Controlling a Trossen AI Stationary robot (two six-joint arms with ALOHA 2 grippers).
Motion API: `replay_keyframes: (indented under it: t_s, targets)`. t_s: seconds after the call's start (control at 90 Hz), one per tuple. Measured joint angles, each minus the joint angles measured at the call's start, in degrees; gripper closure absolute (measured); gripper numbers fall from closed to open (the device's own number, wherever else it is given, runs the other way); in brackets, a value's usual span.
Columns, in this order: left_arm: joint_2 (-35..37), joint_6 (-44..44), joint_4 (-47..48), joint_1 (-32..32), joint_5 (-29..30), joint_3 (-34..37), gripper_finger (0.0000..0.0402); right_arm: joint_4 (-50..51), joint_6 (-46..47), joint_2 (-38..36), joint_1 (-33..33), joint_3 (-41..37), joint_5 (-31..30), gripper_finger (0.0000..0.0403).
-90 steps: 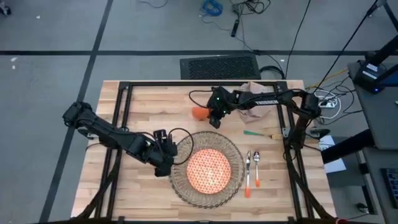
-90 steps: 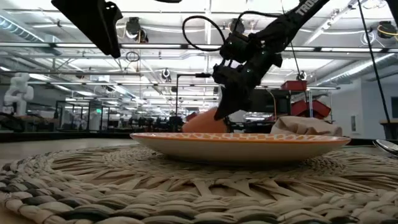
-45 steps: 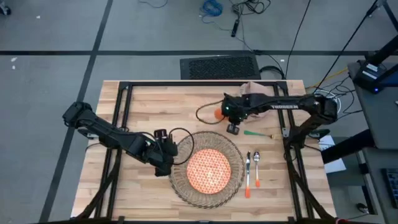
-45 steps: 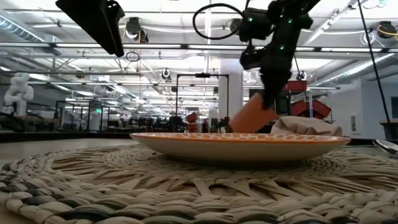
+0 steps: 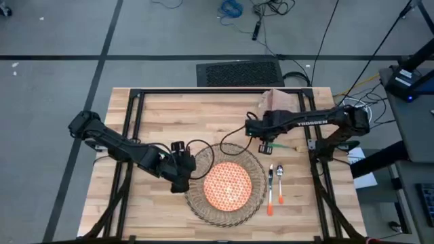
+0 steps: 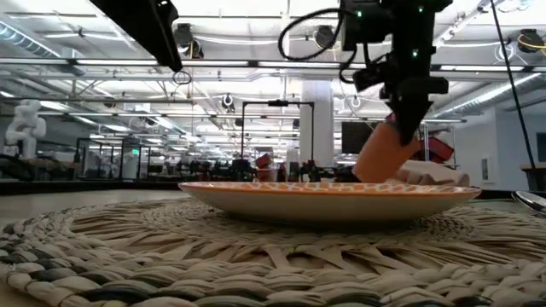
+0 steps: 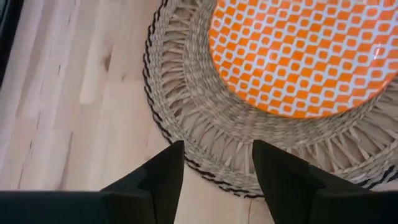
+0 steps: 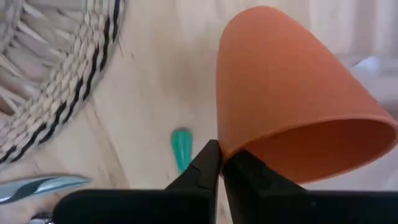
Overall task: Set table place
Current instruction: Move the orange cup to the top center of the table
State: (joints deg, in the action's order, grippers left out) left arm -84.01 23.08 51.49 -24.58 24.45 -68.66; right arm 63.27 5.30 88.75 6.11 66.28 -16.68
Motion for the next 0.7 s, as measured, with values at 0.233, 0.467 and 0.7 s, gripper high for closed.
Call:
replay_keyframes:
  t_s: [0.233, 0.467, 0.7]
  targets:
    - [0.64, 1.04, 1.51, -0.94, 1.84, -0.02, 0.0226, -8.15, -14.13, 2.02, 0.46, 3.44, -5.95, 0.0403]
    - [6.81, 14.44, 19.59, -7.22, 16.83, -4.91, 0.0226, -15.44, -23.48, 11.03, 4.13, 9.69, -6.87, 0.0403]
    - [14.18, 25.52, 24.17, -13.57, 16.71, -5.44, 0.0226, -16.44, -32.02, 23.67, 5.95, 22.59, -3.82, 0.0403]
